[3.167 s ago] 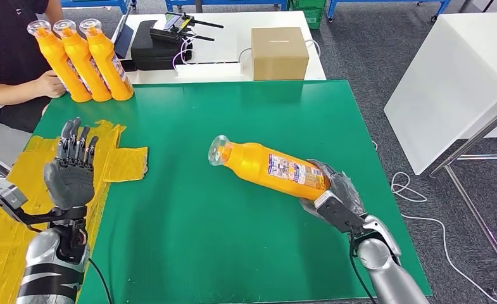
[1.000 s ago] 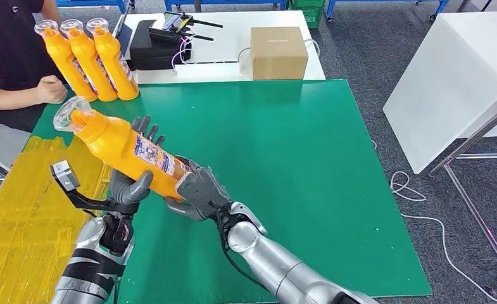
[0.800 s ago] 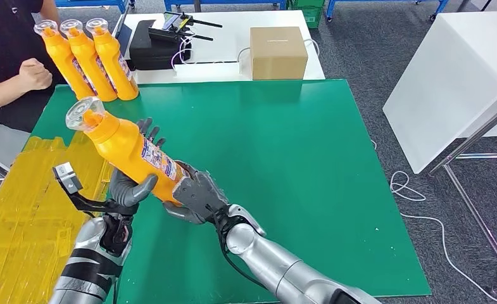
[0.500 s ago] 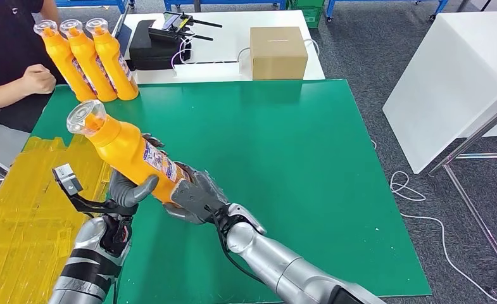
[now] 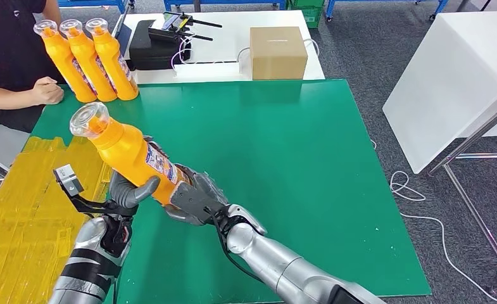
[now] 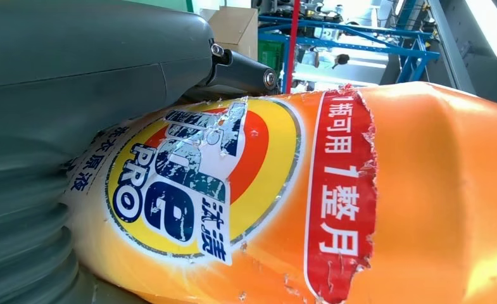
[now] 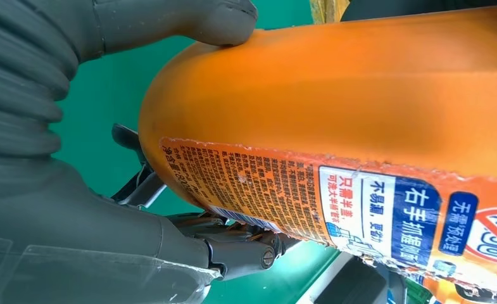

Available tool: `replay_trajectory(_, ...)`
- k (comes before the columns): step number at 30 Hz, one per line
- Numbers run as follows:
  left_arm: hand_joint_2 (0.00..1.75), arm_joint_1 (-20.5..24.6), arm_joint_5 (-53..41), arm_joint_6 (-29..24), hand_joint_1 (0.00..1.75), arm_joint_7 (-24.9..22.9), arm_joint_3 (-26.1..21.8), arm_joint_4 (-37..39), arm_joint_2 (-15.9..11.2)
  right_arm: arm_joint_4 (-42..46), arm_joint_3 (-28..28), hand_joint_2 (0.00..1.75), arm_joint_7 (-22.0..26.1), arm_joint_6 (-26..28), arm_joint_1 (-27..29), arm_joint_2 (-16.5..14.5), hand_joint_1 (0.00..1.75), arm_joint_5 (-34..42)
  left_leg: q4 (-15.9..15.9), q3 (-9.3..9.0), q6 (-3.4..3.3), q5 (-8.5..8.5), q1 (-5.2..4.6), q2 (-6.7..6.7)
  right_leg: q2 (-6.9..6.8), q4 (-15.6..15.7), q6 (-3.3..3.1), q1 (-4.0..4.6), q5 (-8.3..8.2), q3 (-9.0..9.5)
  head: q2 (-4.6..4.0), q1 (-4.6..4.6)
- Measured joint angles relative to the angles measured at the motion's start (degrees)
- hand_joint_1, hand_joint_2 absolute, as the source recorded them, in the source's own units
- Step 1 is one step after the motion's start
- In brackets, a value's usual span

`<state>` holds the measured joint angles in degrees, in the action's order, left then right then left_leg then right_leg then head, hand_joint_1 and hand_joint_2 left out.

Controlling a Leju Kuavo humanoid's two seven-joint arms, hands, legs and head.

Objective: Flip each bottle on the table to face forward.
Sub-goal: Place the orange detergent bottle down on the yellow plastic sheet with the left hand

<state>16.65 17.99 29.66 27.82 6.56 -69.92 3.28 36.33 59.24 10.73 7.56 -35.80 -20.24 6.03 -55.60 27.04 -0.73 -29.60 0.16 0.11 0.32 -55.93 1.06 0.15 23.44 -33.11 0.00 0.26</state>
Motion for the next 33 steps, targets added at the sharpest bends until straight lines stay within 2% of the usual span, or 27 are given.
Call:
replay_trajectory(10,1.75,0.01,-0.08,0.0,1.75,0.0,0.0,0.0,-0.01,-0.1,0.05,1.75,0.0,0.0,-0.05,0.0,1.75,0.0,0.0,0.0,0.0,0.0,0.0,0.0,0.0,0.0,0.0,0.0,0.0,0.0,0.0,0.0)
replay_trajectory(11,1.75,0.01,-0.1,0.0,1.75,0.01,0.0,0.0,-0.01,-0.1,0.05,1.75,0.0,0.0,-0.05,0.0,1.67,0.0,0.0,0.0,0.0,0.0,0.0,0.0,0.0,0.0,0.0,0.0,0.0,0.0,0.0,0.0)
replay_trajectory(14,1.75,0.62,-3.79,-2.86,1.75,1.57,-0.07,0.0,-0.31,-0.55,-0.21,0.44,2.16,0.69,0.05,0.01,0.36,-1.54,0.0,0.02,0.0,0.0,0.0,-0.01,0.0,-0.01,0.0,0.0,0.0,0.01,0.0,0.01)
replay_trajectory(15,1.75,1.05,-6.52,-5.09,1.75,2.57,-0.21,0.0,-0.58,-0.67,-0.71,0.0,3.51,1.05,0.22,0.08,0.0,-2.73,0.0,0.03,0.0,0.0,0.0,-0.01,0.0,-0.01,0.0,-0.01,0.0,0.01,0.0,0.0)
replay_trajectory(18,1.75,2.36,-16.56,-13.9,1.75,4.88,-1.66,0.0,-2.02,1.62,-4.21,0.0,6.03,1.31,1.84,1.11,0.0,-7.27,0.0,0.04,0.0,0.0,0.03,0.01,0.01,-0.04,0.0,-0.01,0.0,0.02,0.0,0.02)
replay_trajectory(22,1.75,3.49,-33.98,-29.04,1.75,6.66,-6.89,0.31,-5.77,11.61,-11.64,0.0,6.9,-0.36,6.95,4.51,0.0,-13.11,0.0,0.01,0.0,0.0,0.05,0.11,0.11,-0.05,0.0,0.0,0.0,-0.01,0.0,0.02)
replay_trajectory(28,1.75,2.98,-50.28,-43.37,1.75,7.7,-14.9,3.91,-12.67,27.9,-21.01,0.0,8.65,-3.09,13.43,10.4,0.0,-14.55,0.03,0.06,0.01,0.0,0.08,0.07,0.09,-0.08,-0.01,0.0,0.01,-0.03,0.0,0.03)
replay_trajectory(33,1.75,0.72,-64.3,-53.31,1.75,4.36,-18.77,7.43,-18.02,36.72,-25.07,0.0,9.57,-4.28,16.8,13.8,0.0,-13.61,0.03,0.06,0.01,-0.01,0.08,0.07,0.09,-0.06,-0.01,0.0,0.01,-0.04,0.0,0.03)
